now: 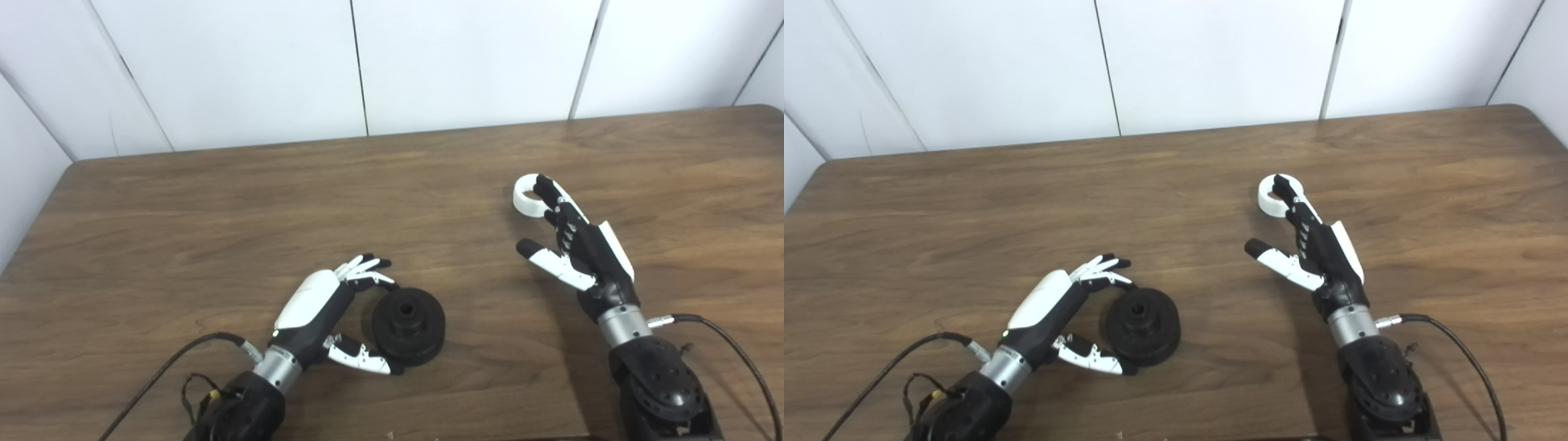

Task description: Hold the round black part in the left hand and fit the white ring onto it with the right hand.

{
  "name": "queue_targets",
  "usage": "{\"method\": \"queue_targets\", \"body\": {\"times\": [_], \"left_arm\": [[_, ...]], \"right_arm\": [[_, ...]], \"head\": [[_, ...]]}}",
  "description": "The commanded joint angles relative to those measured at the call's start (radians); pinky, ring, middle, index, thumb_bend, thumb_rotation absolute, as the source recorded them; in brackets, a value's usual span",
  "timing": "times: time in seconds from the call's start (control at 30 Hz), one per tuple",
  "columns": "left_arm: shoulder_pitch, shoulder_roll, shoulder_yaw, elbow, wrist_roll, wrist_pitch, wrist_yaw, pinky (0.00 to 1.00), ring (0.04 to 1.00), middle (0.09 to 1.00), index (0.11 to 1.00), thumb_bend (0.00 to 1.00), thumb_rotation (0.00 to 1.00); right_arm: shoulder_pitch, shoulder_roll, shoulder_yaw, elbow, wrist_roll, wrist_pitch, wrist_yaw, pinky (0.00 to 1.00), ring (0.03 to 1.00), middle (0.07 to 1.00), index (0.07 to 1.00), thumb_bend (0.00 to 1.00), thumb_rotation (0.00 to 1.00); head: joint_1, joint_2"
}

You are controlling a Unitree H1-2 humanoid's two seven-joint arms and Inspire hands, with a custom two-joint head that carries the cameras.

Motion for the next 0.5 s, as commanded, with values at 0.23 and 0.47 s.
{"method": "queue_targets", "body": {"times": [0.23, 0.47], "left_arm": [[-0.012, -0.009, -0.005, 0.006, 0.029, -0.046, 0.040, 0.98, 0.984, 0.920, 0.645, 0.82, 0.22], [-0.012, -0.022, -0.007, 0.018, 0.034, -0.046, 0.048, 0.98, 0.984, 0.918, 0.642, 0.83, 0.20]], "right_arm": [[-0.029, -0.017, -0.013, -0.042, 0.014, -0.005, 0.000, 1.00, 0.993, 0.940, 0.938, 0.96, 0.57], [-0.046, -0.058, -0.061, -0.097, -0.072, -0.001, -0.053, 0.83, 0.899, 0.899, 0.856, 0.89, 0.42]], "head": [[0.003, -0.009], [-0.001, -0.018]]}}
